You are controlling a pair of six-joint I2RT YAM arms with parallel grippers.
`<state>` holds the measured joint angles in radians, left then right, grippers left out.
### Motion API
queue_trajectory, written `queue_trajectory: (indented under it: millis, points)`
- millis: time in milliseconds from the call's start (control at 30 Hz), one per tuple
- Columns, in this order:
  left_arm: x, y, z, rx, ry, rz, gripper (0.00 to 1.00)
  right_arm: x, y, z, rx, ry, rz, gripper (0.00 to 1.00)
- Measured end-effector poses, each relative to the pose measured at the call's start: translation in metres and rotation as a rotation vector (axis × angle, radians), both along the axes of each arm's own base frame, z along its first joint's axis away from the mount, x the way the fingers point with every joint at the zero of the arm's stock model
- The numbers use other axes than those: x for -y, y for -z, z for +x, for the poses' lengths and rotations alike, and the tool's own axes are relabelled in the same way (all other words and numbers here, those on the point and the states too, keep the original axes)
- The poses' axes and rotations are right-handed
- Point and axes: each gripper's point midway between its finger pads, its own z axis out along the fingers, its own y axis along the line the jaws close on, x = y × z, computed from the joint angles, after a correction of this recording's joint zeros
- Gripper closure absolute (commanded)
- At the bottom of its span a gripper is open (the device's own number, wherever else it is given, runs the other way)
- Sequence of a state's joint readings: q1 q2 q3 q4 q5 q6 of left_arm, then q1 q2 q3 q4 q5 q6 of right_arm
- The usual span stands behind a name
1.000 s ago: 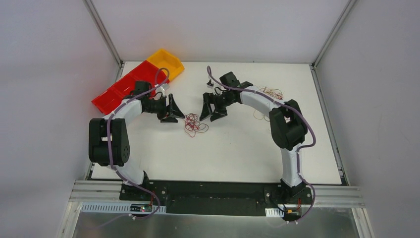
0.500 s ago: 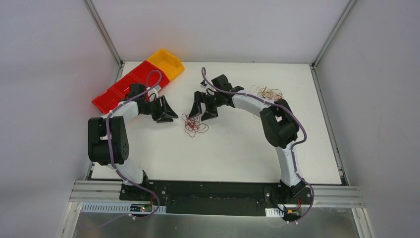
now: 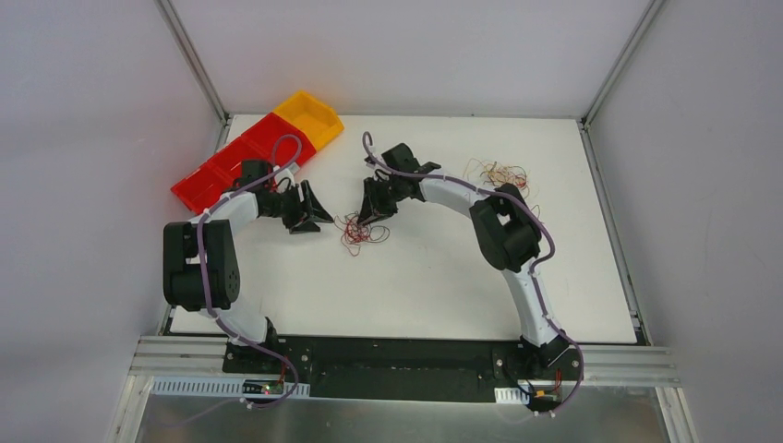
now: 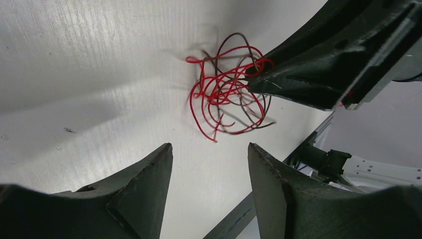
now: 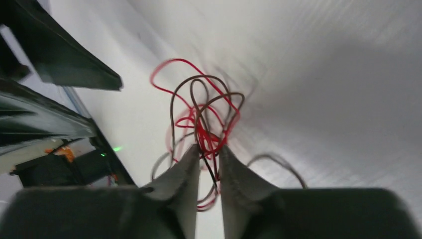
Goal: Untangle the cables
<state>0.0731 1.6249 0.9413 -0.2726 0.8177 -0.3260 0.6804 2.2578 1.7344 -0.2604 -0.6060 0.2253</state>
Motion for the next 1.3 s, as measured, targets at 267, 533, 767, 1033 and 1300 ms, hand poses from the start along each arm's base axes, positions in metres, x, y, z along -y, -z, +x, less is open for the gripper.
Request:
queue_trajectory:
  millis: [267, 533, 767, 1033, 1300]
  points:
    - [0.004, -0.021, -0.008, 0.089, 0.052, -0.016, 0.26, 0.018, 0.000, -0.008, 0.021, -0.098, -0.011, 1.00]
    - [0.011, -0.124, -0.036, 0.567, 0.215, 0.046, 0.36, 0.041, -0.122, -0.034, 0.163, -0.167, 0.225, 1.00]
    - [0.042, -0.160, -0.058, 0.759, 0.377, 0.065, 0.58, 0.049, -0.205, -0.058, 0.309, -0.232, 0.375, 1.00]
    - [0.076, -0.184, -0.075, 0.841, 0.518, 0.025, 0.70, 0.053, -0.184, -0.068, 0.237, -0.234, 0.352, 1.00]
    - [0.101, -0.177, -0.082, 0.826, 0.602, -0.015, 0.72, 0.054, -0.190, -0.087, 0.238, -0.257, 0.363, 1.00]
